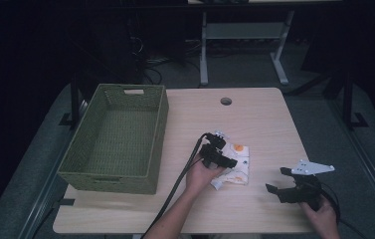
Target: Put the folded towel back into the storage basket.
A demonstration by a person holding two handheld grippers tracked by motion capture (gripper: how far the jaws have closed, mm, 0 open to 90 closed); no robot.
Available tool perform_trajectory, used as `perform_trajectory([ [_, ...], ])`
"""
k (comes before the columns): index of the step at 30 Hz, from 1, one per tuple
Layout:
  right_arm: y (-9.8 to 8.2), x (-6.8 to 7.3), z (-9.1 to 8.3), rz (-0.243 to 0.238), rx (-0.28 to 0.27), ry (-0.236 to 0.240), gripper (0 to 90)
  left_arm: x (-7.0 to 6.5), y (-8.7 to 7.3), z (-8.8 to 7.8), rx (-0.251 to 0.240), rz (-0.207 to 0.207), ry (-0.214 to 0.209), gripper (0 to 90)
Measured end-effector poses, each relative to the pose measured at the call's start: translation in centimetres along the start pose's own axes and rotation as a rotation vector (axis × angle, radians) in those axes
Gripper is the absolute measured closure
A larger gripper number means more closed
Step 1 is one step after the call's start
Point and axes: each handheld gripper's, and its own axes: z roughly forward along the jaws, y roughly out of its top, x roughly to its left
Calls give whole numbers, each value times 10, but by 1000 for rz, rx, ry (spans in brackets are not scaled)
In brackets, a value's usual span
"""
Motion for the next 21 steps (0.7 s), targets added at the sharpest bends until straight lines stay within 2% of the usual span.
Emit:
perform_trajectory([
  [2, 0, 0, 0, 0, 0, 0, 139, -1, -1, 1, -9, 0, 6, 302],
  [4, 0, 1, 0, -2, 1, 0, 139, -2, -1, 1, -2, 24, 23, 311],
  [12, 0, 1, 0, -4, -1, -1, 139, -20, -6, 6, 17, 179, 155, 344],
  [21, 1, 1, 0, -5, -2, -2, 139, -18, -7, 4, 2, 193, 177, 436],
])
